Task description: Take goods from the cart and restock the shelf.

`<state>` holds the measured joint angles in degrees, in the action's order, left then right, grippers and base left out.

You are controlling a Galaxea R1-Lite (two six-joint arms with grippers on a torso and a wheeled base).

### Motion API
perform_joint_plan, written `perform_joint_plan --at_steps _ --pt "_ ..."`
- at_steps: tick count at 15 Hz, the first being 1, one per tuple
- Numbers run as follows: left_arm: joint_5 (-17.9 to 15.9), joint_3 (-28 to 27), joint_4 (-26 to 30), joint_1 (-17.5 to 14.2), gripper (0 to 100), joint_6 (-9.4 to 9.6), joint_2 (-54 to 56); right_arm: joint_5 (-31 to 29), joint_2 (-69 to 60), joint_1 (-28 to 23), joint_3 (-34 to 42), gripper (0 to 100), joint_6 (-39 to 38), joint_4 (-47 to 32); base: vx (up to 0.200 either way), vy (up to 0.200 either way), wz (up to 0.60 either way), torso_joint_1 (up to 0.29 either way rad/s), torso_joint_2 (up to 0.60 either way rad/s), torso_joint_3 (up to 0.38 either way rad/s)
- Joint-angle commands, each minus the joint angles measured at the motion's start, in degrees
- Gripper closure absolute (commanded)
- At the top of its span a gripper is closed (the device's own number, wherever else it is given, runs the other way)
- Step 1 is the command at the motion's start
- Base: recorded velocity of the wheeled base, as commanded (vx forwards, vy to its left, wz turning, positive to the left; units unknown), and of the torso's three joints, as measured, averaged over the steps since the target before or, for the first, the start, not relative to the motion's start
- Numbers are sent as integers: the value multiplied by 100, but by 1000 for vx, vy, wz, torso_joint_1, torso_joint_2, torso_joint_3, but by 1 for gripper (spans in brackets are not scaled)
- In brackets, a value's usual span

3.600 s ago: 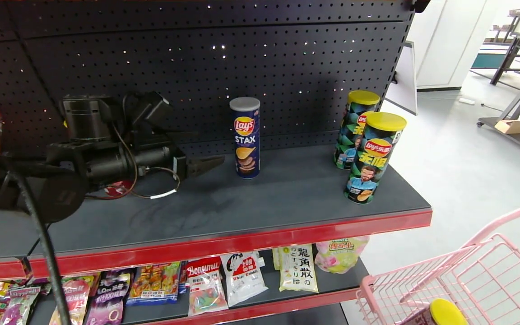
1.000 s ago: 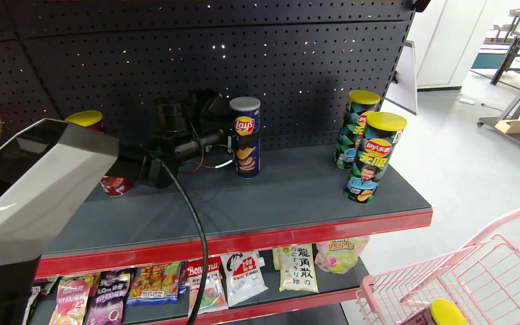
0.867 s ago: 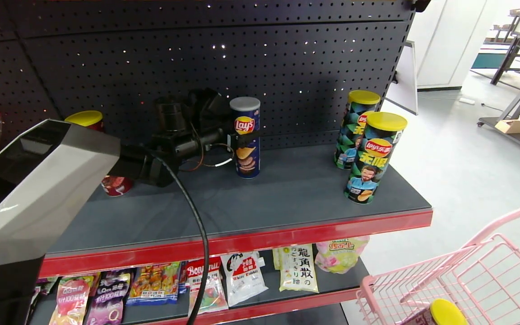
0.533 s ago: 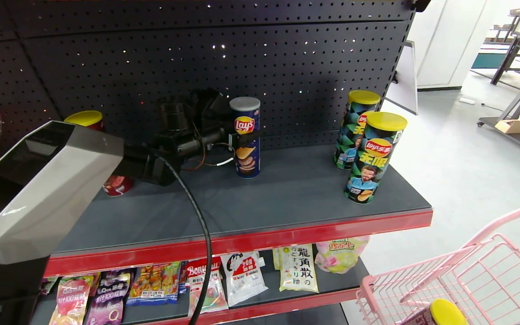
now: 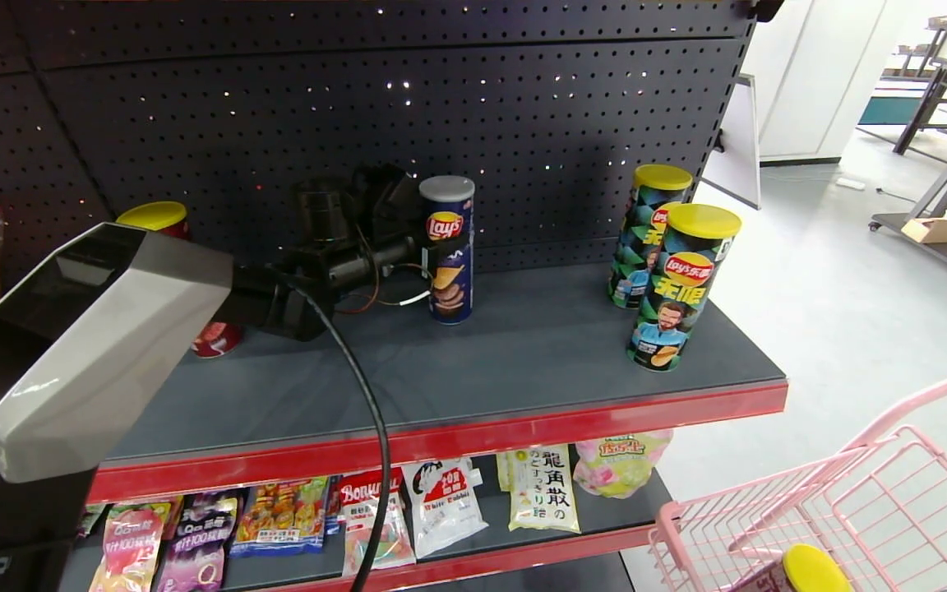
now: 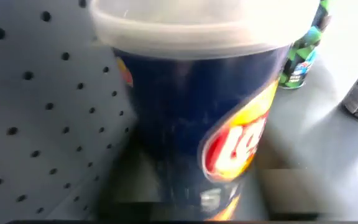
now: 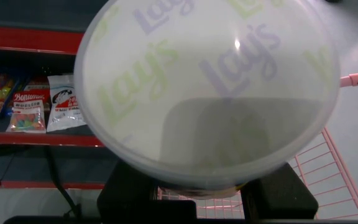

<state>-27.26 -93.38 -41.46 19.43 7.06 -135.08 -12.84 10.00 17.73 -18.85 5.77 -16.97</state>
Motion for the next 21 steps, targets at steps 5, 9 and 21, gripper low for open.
perform_joint_plan --at_steps 5,9,21 --pt "1 57 -2 87 100 -143 17 0 11 3 -5 100 3 1 0 0 0 0 0 0" --pt "1 496 -2 87 100 -161 545 0 37 3 -40 100 3 1 0 0 0 0 0 0" --pt "572 4056 -1127 157 100 -293 2610 9 161 3 -110 100 3 9 0 0 0 0 0 0"
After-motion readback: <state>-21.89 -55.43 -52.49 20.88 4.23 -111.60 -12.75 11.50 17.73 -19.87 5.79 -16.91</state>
